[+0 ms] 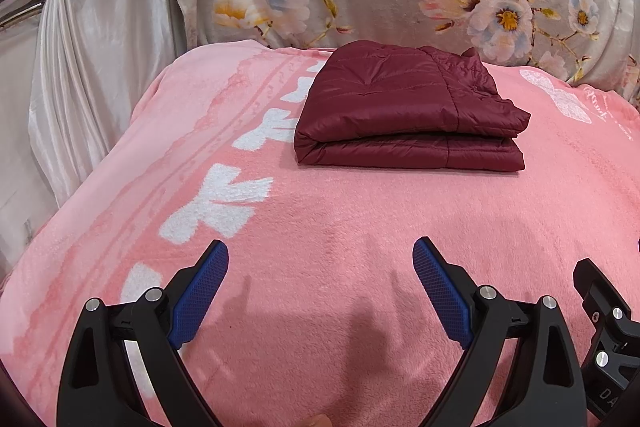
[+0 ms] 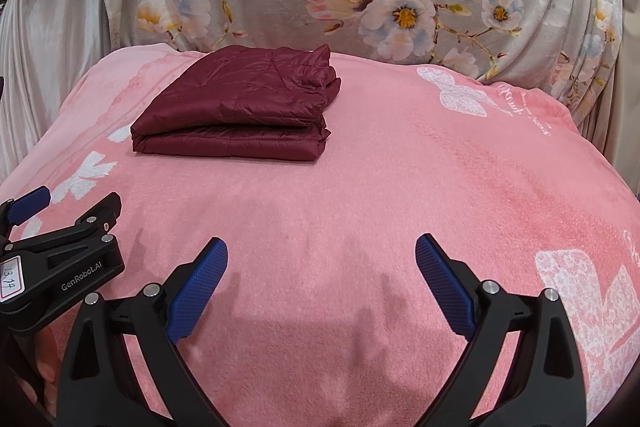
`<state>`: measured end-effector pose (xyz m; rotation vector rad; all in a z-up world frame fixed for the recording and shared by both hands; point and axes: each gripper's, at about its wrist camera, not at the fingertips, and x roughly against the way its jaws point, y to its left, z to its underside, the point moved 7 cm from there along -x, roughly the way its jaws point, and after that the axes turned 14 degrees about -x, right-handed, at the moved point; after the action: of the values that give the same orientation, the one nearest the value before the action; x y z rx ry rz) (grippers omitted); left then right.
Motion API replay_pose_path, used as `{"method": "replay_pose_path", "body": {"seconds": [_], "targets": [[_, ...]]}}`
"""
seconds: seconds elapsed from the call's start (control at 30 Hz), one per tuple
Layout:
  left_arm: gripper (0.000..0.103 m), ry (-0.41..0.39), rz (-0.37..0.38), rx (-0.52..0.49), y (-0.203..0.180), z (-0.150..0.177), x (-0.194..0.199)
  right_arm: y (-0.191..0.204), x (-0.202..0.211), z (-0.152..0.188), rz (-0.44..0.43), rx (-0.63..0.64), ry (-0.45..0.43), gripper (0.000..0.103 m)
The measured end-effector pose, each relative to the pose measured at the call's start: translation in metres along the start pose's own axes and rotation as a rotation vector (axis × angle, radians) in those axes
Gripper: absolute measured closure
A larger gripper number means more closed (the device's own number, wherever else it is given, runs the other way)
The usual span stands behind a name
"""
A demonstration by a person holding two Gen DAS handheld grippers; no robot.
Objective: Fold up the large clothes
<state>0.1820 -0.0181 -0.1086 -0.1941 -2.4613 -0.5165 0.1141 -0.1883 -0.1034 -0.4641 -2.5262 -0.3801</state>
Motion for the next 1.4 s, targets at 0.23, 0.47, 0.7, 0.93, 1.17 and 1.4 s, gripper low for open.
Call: {"method": "replay_pose_path", "body": {"seconds": [0.23, 0.47, 0.7, 0.93, 1.17, 1.4], "targets": [[0.012, -0.001, 0.0, 0.0, 0.001, 0.0, 0.0, 0.002, 0.0, 0.0, -0.012, 0.011, -0.003, 0.01], [0.012, -0.004, -0.002, -0.005, 0.001, 0.0, 0.001, 0.007, 0.002, 0.001, -0.033, 0.034, -0.005, 0.01], [0.012, -0.008, -0.008, -0.007, -0.001, -0.001, 0.005, 0.011, 0.003, 0.002, -0.037, 0.058, -0.009, 0.01], [0.012, -0.007, -0.009, -0.007, -0.002, -0.001, 0.006, 0.011, 0.003, 0.002, -0.037, 0.061, -0.01, 0.01], [0.012, -0.007, -0.011, -0.008, -0.003, -0.002, 0.006, 0.011, 0.003, 0.002, -0.037, 0.062, -0.009, 0.01], [0.012, -0.007, -0.01, -0.009, -0.004, -0.002, 0.006, 0.012, 0.003, 0.002, -0.036, 0.061, -0.01, 0.01]]}}
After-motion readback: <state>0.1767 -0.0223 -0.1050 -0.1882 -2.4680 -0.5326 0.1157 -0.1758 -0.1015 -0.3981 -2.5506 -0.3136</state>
